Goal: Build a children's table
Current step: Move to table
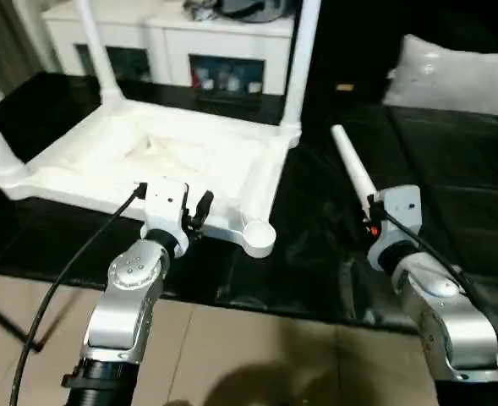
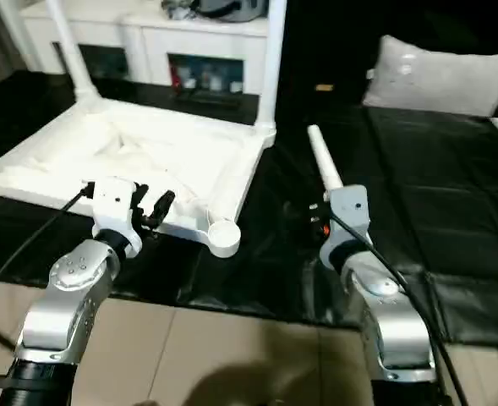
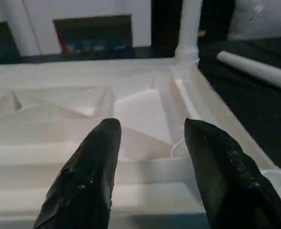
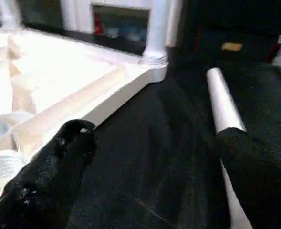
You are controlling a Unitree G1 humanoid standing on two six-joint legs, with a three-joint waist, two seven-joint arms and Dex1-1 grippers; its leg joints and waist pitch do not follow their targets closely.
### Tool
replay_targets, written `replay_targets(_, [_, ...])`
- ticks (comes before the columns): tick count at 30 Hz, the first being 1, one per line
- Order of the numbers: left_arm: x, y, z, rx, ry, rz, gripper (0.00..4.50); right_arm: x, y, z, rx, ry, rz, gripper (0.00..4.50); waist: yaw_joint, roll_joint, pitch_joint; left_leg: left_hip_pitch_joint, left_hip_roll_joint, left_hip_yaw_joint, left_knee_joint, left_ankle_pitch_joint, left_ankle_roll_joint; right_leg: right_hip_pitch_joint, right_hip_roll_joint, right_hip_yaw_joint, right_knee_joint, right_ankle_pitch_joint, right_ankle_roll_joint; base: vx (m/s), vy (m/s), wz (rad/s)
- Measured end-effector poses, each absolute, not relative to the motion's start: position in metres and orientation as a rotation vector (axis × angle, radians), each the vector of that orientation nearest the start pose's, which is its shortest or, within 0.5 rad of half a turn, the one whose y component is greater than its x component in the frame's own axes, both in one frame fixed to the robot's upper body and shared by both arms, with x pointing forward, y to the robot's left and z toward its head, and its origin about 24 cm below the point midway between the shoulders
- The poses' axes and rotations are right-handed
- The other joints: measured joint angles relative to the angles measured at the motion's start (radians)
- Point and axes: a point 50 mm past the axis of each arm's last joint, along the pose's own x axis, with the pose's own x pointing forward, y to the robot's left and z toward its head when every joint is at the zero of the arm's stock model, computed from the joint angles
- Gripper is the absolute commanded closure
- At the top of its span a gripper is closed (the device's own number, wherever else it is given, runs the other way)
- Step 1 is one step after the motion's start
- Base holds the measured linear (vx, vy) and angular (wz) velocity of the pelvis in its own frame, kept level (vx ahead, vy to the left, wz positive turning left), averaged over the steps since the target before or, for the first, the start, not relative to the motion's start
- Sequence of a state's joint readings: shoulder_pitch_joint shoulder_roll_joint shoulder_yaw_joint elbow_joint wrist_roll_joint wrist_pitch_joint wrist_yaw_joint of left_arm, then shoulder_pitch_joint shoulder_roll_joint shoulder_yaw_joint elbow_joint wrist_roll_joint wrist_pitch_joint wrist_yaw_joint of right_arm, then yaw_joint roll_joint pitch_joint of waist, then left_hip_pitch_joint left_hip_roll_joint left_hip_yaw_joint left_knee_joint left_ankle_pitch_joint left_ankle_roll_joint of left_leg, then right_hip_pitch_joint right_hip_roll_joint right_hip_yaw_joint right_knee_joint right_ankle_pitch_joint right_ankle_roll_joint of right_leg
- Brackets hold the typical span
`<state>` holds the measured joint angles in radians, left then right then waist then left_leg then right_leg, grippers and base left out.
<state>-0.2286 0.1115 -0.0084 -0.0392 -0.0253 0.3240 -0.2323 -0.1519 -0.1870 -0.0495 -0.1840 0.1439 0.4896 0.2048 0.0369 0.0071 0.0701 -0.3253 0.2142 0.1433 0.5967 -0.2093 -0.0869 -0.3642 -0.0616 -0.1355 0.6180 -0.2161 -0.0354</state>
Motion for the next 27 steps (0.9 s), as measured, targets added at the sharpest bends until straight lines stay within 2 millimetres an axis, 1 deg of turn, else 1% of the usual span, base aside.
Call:
replay_targets(1, [0.293, 0.141, 0.08, 0.087, 0.073, -0.285, 2.04, 0.277, -0.171, 0.081, -0.033, 0.164, 0.198, 0.0, 0.0, -0.018, 0.006, 0.017, -0.013, 0.009, 0.006, 0.0, 0.0, -0.005, -0.001, 0.02, 0.01, -0.001, 0.001, -0.071, 0.033, 0.02])
replay_targets(2, [0.293, 0.139, 0.079, 0.085, 0.075, -0.292, 2.04, 0.277, -0.172, 0.08, -0.04, 0.181, 0.186, 0.0, -0.004, -0.022, 0.01, 0.026, -0.02, 0.016, 0.024, -0.013, -0.008, -0.009, -0.002, 0.02, 0.009, 0.0, 0.002, 0.0, 0.0, 0.0])
replay_targets(3, [0.292, 0.139, 0.079, 0.087, 0.07, -0.296, 2.04, 0.278, -0.171, 0.082, -0.069, 0.183, 0.203, 0.0, 0.002, -0.015, 0.011, 0.025, -0.025, 0.01, 0.053, -0.058, 0.004, -0.014, -0.018, -0.004, 0.003, 0.0, 0.002, 0.066, 0.064, -0.23])
replay_targets(4, [0.292, 0.139, 0.08, 0.088, 0.069, -0.297, 2.04, 0.278, -0.17, 0.082, -0.081, 0.182, 0.216, 0.0, -0.004, 0.0, 0.009, 0.014, -0.028, -0.006, 0.045, -0.058, 0.004, -0.004, -0.027, -0.033, -0.008, 0.0, 0.003, 0.066, 0.064, -0.23])
replay_targets(5, [0.292, 0.139, 0.08, 0.087, 0.068, -0.299, 2.04, 0.276, -0.169, 0.079, -0.087, 0.195, 0.222, 0.0, -0.01, 0.004, 0.008, 0.009, -0.021, -0.016, 0.04, -0.056, 0.002, -0.001, -0.031, -0.052, -0.027, 0.001, 0.005, 0.076, 0.128, -0.42])
replay_targets(6, [0.292, 0.139, 0.08, 0.085, 0.068, -0.299, 2.04, 0.275, -0.168, 0.076, -0.088, 0.207, 0.229, 0.0, -0.022, 0.01, 0.005, -0.004, -0.016, -0.029, 0.037, -0.055, -0.001, 0.002, -0.03, -0.069, -0.046, 0.003, 0.008, 0.05, 0.092, -0.18])
replay_targets(7, [0.292, 0.139, 0.08, 0.085, 0.068, -0.298, 2.04, 0.274, -0.167, 0.075, -0.087, 0.209, 0.235, 0.0, -0.034, 0.01, 0.005, -0.008, -0.013, -0.028, 0.038, -0.053, -0.003, 0.001, -0.029, -0.069, -0.048, 0.005, 0.011, 0.05, 0.092, -0.18])
replay_targets(8, [0.292, 0.138, 0.079, 0.08, 0.069, -0.301, 2.04, 0.274, -0.167, 0.075, -0.087, 0.211, 0.234, 0.0, -0.043, 0.004, 0.004, -0.006, -0.016, -0.024, 0.04, -0.053, -0.003, 0.0, -0.03, -0.063, -0.048, 0.013, 0.009, 0.004, 0.06, -0.06])
replay_targets(9, [0.292, 0.138, 0.08, 0.077, 0.066, -0.302, 2.04, 0.274, -0.167, 0.074, -0.088, 0.213, 0.232, 0.0, -0.052, -0.004, 0.001, -0.004, -0.025, -0.022, 0.042, -0.053, -0.003, -0.001, -0.031, -0.05, -0.047, 0.033, 0.008, 0.0, 0.0, 0.0])
replay_targets(10, [0.292, 0.138, 0.08, 0.074, 0.06, -0.304, 2.04, 0.274, -0.168, 0.074, -0.09, 0.214, 0.225, 0.0, -0.055, -0.008, 0.002, -0.001, -0.029, -0.02, 0.042, -0.053, -0.003, -0.003, -0.031, -0.041, -0.045, 0.037, 0.008, 0.0, 0.0, 0.0])
replay_targets(11, [0.292, 0.138, 0.081, 0.072, 0.055, -0.305, 2.04, 0.274, -0.168, 0.074, -0.091, 0.214, 0.222, 0.0, -0.056, -0.008, 0.001, -0.001, -0.031, -0.02, 0.041, -0.053, -0.003, -0.003, -0.032, -0.04, -0.045, 0.037, 0.008, 0.0, 0.0, 0.0])
replay_targets(13, [0.292, 0.138, 0.081, 0.074, 0.051, -0.305, 2.04, 0.274, -0.168, 0.074, -0.089, 0.214, 0.22, 0.0, -0.056, -0.007, 0.001, -0.006, -0.032, -0.022, 0.041, -0.053, -0.003, -0.008, -0.032, -0.04, -0.045, 0.037, 0.008, 0.0, 0.0, 0.0])
replay_targets(15, [0.292, 0.138, 0.081, 0.074, 0.052, -0.307, 2.04, 0.274, -0.168, 0.073, -0.085, 0.226, 0.215, 0.0, -0.053, -0.007, 0.0, -0.011, -0.032, -0.021, 0.039, -0.042, 0.007, -0.013, -0.032, -0.037, -0.042, 0.045, 0.008, 0.058, 0.004, 0.02])
replay_targets(16, [0.292, 0.138, 0.081, 0.074, 0.053, -0.308, 2.04, 0.273, -0.168, 0.072, -0.081, 0.234, 0.215, 0.0, -0.051, -0.01, -0.002, -0.012, -0.034, -0.019, 0.039, -0.042, 0.008, -0.016, -0.031, -0.031, -0.041, 0.055, 0.007, 0.062, 0.002, 0.04])
replay_targets(17, [0.292, 0.138, 0.081, 0.074, 0.053, -0.31, 2.04, 0.273, -0.167, 0.072, -0.077, 0.236, 0.216, 0.0, -0.05, -0.01, -0.003, -0.015, -0.036, -0.018, 0.038, -0.044, 0.009, -0.02, -0.031, -0.027, -0.039, 0.059, 0.007, 0.071, -0.007, 0.05])
replay_targets(18, [0.292, 0.138, 0.081, 0.073, 0.053, -0.312, 2.04, 0.273, -0.167, 0.071, -0.075, 0.236, 0.217, 0.0, -0.046, -0.009, -0.005, -0.016, -0.037, -0.016, 0.034, -0.043, 0.011, -0.025, -0.03, -0.024, -0.039, 0.059, 0.005, 0.082, -0.011, 0.0])
replay_targets(19, [0.292, 0.138, 0.081, 0.072, 0.053, -0.314, 2.04, 0.273, -0.167, 0.071, -0.075, 0.236, 0.217, 0.0, -0.043, -0.007, -0.007, -0.021, -0.037, -0.016, 0.032, -0.041, 0.015, -0.03, -0.03, -0.023, -0.038, 0.058, 0.001, 0.082, -0.011, 0.0])
replay_targets(21, [0.292, 0.138, 0.081, 0.07, 0.052, -0.317, 1.76, 0.273, -0.167, 0.071, -0.075, 0.236, 0.218, 0.0, -0.034, -0.007, -0.01, -0.028, -0.037, -0.013, 0.03, -0.041, 0.015, -0.042, -0.03, -0.019, -0.032, 0.054, -0.001, 0.07, -0.007, -0.03])
replay_targets(22, [0.292, 0.138, 0.081, 0.07, 0.056, -0.318, 1.7, 0.273, -0.166, 0.071, -0.075, 0.236, 0.219, 0.0, -0.03, -0.008, -0.01, -0.029, -0.038, -0.011, 0.031, -0.041, 0.016, -0.046, -0.03, -0.016, -0.024, 0.05, -0.004, 0.06, -0.008, -0.02])
replay_targets(24, [0.292, 0.138, 0.08, 0.07, 0.061, -0.321, 1.66, 0.273, -0.166, 0.071, -0.075, 0.236, 0.219, 0.0, -0.023, -0.008, -0.01, -0.028, -0.036, -0.007, 0.03, -0.042, 0.018, -0.049, -0.03, -0.014, -0.02, 0.045, -0.006, 0.0, 0.0, 0.0])
replay_targets(25, [0.292, 0.138, 0.08, 0.069, 0.061, -0.321, 1.42, 0.273, -0.166, 0.071, -0.075, 0.236, 0.219, 0.0, -0.019, -0.008, -0.01, -0.028, -0.036, -0.005, 0.03, -0.042, 0.018, -0.05, -0.03, -0.014, -0.018, 0.045, -0.006, 0.0, 0.0, 0.0])
replay_targets(26, [0.292, 0.138, 0.08, 0.066, 0.061, -0.323, 1.42, 0.273, -0.166, 0.071, -0.075, 0.236, 0.219, 0.0, -0.015, -0.008, -0.01, -0.027, -0.036, -0.004, 0.03, -0.042, 0.018, -0.05, -0.03, -0.013, -0.017, 0.044, -0.006, 0.0, 0.0, 0.0])
replay_targets(27, [0.292, 0.138, 0.08, 0.061, 0.061, -0.326, 1.32, 0.273, -0.166, 0.071, -0.074, 0.237, 0.219, 0.0, -0.01, -0.008, -0.01, -0.024, -0.035, -0.002, 0.029, -0.042, 0.018, -0.05, -0.03, -0.013, -0.017, 0.044, -0.006, 0.0, 0.0, 0.0])
